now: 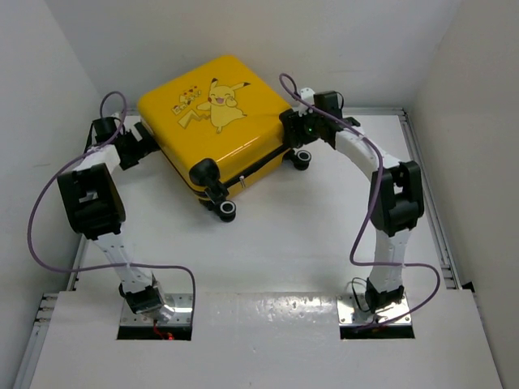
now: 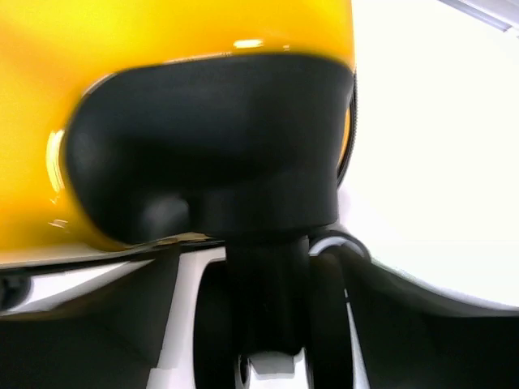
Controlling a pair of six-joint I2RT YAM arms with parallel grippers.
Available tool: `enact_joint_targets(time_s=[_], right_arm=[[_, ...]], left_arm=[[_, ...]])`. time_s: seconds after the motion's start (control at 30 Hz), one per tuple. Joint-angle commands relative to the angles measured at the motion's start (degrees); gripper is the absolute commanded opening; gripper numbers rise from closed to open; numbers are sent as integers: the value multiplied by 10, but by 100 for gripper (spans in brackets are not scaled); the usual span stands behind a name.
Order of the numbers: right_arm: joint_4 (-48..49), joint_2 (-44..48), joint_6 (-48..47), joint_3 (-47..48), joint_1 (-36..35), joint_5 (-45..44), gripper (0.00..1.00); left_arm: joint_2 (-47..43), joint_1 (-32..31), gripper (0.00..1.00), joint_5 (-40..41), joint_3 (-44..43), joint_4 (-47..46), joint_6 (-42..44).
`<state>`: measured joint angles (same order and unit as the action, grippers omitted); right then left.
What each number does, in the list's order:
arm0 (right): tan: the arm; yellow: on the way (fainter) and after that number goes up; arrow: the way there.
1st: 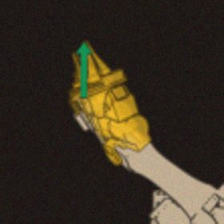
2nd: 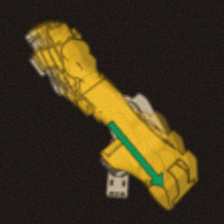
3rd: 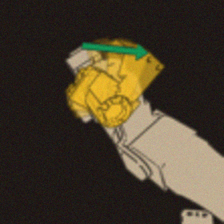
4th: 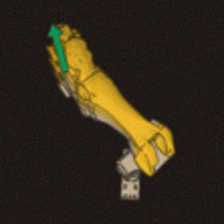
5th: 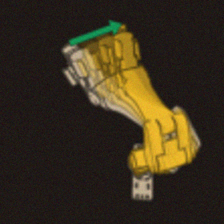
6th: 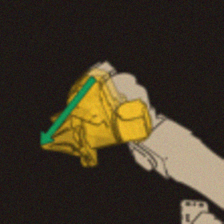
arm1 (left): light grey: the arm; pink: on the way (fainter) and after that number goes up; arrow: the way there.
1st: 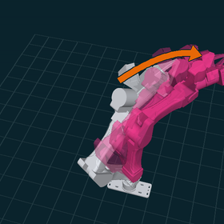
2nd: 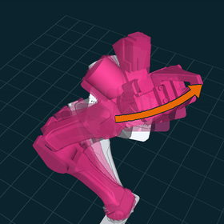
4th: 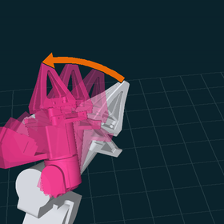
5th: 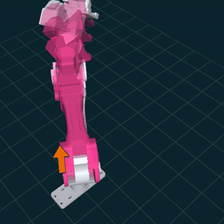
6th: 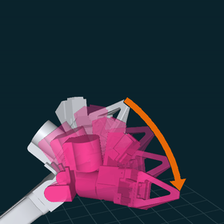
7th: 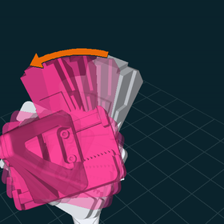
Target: Pack the luggage
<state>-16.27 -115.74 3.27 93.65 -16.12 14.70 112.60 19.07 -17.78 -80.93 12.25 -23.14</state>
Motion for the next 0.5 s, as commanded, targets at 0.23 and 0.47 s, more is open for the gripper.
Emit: enact_joint_targets(time_s=[0.23,0.47], right_arm=[[135,160,112,-32,49,7,100],[197,323,54,-200,42,36,100]], left_arm=[[-144,7,99,30,52,-72,-38],[-252,19,99,99,61,-1,46]])
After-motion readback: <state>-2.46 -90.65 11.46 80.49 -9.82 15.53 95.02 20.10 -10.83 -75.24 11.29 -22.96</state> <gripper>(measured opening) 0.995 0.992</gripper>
